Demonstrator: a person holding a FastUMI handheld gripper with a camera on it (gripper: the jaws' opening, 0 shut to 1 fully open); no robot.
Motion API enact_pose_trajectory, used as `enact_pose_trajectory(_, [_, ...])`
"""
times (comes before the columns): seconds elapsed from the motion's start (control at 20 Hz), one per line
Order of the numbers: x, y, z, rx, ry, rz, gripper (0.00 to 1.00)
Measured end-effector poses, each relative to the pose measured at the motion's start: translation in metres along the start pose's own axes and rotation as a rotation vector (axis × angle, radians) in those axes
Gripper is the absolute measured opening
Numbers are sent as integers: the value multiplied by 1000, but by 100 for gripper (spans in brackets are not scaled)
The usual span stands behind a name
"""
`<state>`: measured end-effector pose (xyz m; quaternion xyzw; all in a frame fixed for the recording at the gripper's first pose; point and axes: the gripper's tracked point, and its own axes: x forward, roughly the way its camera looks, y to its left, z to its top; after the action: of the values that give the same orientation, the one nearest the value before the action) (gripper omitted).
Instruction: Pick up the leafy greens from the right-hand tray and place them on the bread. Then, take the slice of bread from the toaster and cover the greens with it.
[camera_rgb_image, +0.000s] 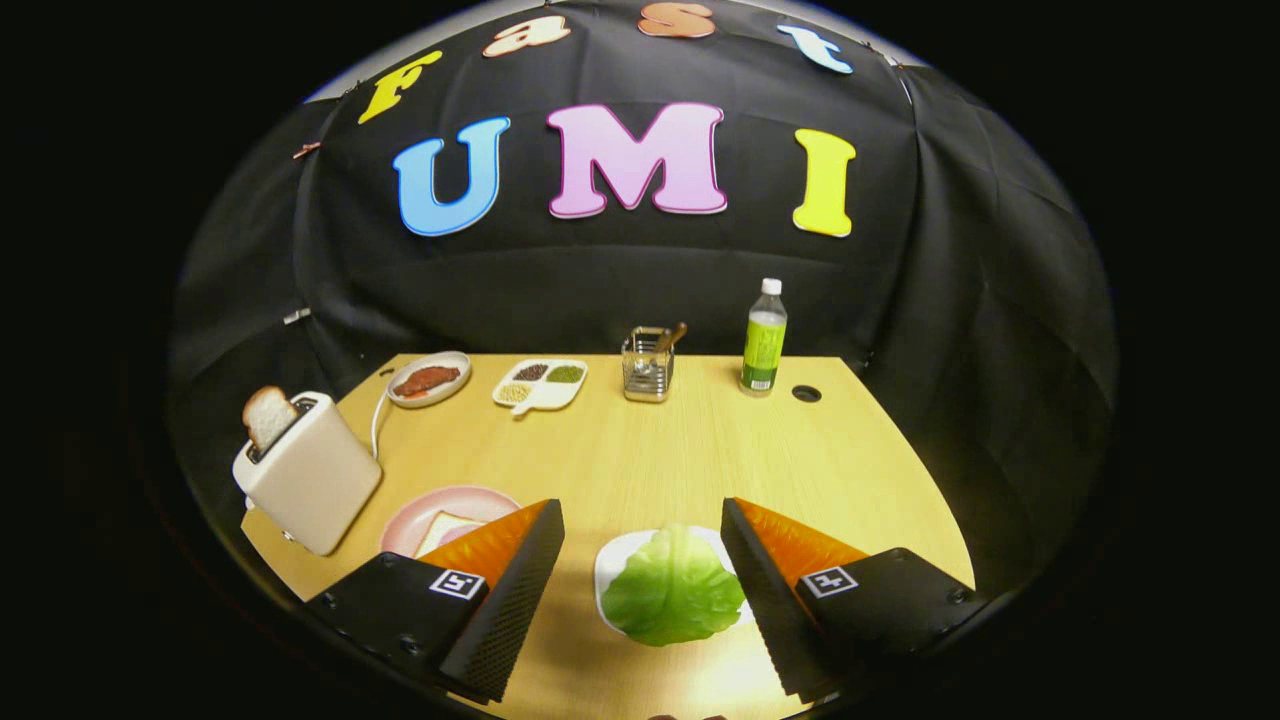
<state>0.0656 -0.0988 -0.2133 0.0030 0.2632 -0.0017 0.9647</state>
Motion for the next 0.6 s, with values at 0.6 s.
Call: enact_pose_trajectory(0.6, [70,-25,-107,18,309,-9,98])
